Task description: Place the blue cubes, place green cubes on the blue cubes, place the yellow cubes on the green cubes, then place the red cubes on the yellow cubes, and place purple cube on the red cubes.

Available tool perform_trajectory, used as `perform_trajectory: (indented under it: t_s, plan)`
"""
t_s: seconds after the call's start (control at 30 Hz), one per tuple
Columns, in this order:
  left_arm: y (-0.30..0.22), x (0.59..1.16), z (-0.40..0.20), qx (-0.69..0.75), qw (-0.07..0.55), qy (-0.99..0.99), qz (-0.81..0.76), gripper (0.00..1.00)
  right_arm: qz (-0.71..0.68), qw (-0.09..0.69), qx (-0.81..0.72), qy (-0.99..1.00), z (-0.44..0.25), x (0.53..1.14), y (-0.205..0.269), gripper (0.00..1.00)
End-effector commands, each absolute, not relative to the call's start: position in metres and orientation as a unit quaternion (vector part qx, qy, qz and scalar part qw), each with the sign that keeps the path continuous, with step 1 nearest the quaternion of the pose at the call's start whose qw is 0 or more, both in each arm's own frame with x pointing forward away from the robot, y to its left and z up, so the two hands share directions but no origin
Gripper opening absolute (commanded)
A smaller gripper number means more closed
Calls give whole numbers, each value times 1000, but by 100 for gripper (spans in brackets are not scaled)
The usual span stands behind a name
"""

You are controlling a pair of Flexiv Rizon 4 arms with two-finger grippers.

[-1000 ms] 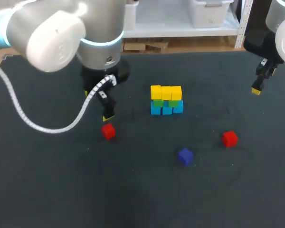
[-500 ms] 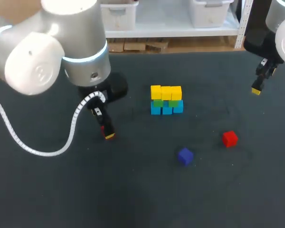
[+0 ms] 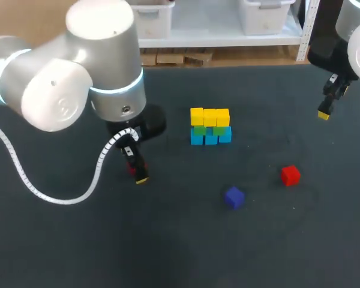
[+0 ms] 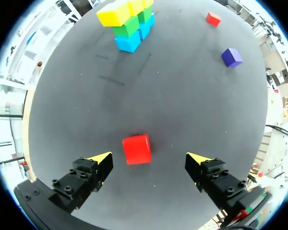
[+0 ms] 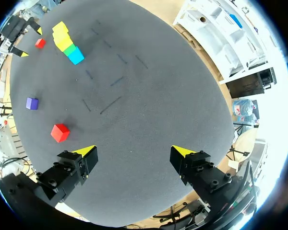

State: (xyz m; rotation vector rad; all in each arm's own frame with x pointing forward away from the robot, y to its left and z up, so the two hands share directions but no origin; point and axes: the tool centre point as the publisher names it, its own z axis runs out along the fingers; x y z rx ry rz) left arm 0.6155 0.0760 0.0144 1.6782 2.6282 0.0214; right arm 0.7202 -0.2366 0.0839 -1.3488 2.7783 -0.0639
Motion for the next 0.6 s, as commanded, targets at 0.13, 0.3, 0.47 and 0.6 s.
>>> perform_trajectory:
  t_s: [0.13,0.3,0.47,0.6]
  plan:
    - [71,629,6,536,-7,844,6,100,-20,27,-437,899,84,720,-237,100]
    - [73,632,4,534,-12,845,9,96,-20,27,-437,899,84,720,-237,100]
    - [78,634,0,528,-23,849,12,50,-20,27,-437,899,84,720,-237,100]
    - [80,633,0,525,-27,850,16,0,-20,27,-437,899,84,720,-237,100]
